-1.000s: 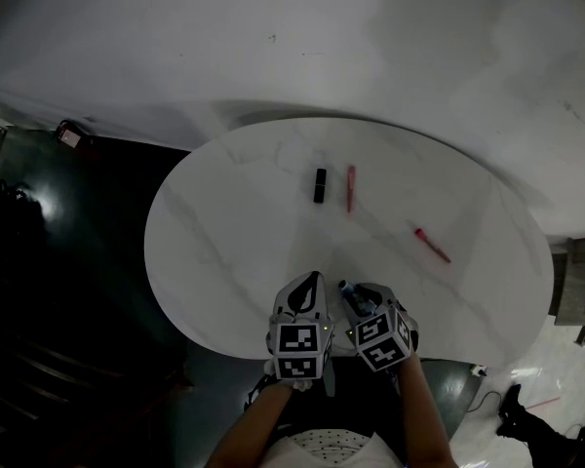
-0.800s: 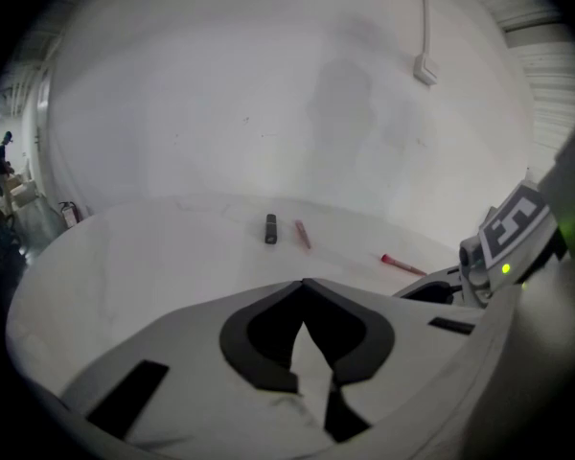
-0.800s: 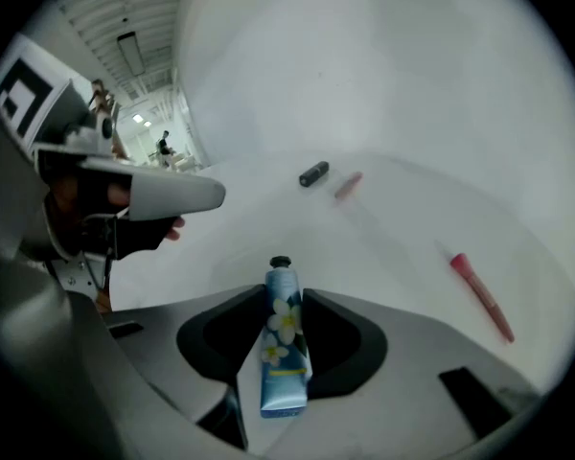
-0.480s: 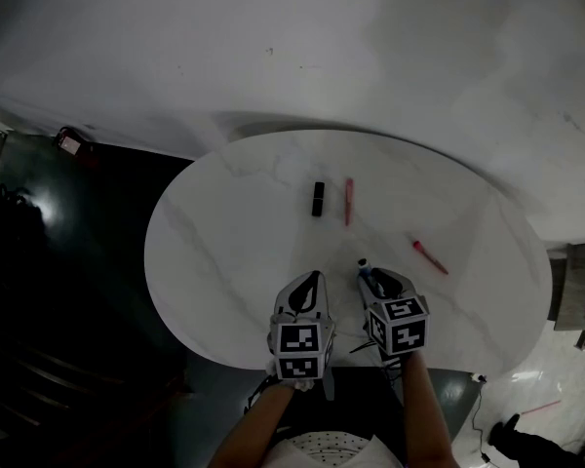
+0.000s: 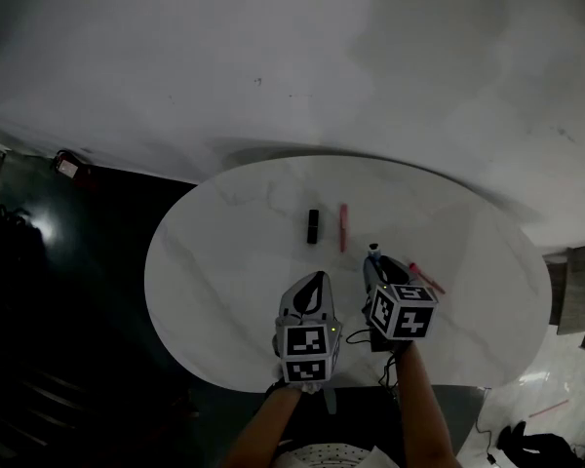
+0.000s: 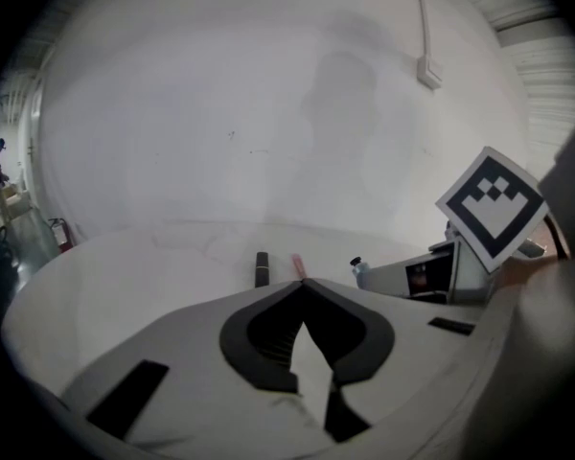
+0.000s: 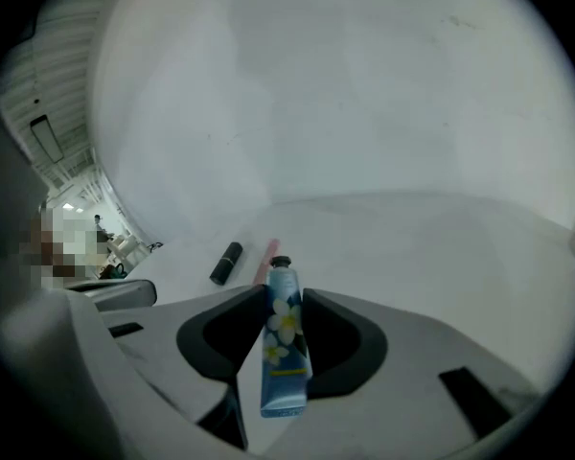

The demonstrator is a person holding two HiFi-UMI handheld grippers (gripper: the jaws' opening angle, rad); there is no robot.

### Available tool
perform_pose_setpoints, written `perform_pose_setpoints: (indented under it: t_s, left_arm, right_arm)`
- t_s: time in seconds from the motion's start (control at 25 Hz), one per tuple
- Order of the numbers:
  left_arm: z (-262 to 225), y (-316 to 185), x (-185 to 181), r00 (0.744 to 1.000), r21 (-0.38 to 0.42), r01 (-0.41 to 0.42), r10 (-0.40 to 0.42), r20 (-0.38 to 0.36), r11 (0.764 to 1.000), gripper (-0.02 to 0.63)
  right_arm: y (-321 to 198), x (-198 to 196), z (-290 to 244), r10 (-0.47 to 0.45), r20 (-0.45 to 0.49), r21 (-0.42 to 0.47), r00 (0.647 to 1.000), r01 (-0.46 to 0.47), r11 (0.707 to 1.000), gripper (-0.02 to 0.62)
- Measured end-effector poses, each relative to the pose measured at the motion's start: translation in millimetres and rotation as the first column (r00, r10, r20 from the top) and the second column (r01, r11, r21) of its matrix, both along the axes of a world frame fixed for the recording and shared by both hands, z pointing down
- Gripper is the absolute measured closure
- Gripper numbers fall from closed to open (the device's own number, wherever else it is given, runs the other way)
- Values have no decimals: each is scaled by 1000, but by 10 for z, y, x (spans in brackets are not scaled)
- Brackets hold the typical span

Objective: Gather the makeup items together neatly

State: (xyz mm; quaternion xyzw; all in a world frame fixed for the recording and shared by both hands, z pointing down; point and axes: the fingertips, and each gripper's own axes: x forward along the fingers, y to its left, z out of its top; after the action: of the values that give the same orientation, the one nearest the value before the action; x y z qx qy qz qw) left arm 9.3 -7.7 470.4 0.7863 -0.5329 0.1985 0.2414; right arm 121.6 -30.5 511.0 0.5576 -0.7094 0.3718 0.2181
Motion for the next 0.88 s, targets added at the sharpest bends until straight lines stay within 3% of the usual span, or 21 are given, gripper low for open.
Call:
perform_pose_setpoints:
  t_s: [0.32, 0.88]
  left_arm:
    - [-29, -296, 109, 1000, 14, -3, 3, -17, 1000, 568]
    - [90, -557, 187, 1000, -4, -6, 6, -5, 1000, 569]
  right_arm:
    - [-401, 100, 7, 133, -8, -12, 991, -133, 991, 445]
    - [-752, 204, 183, 226, -78, -66, 971, -231, 971, 446]
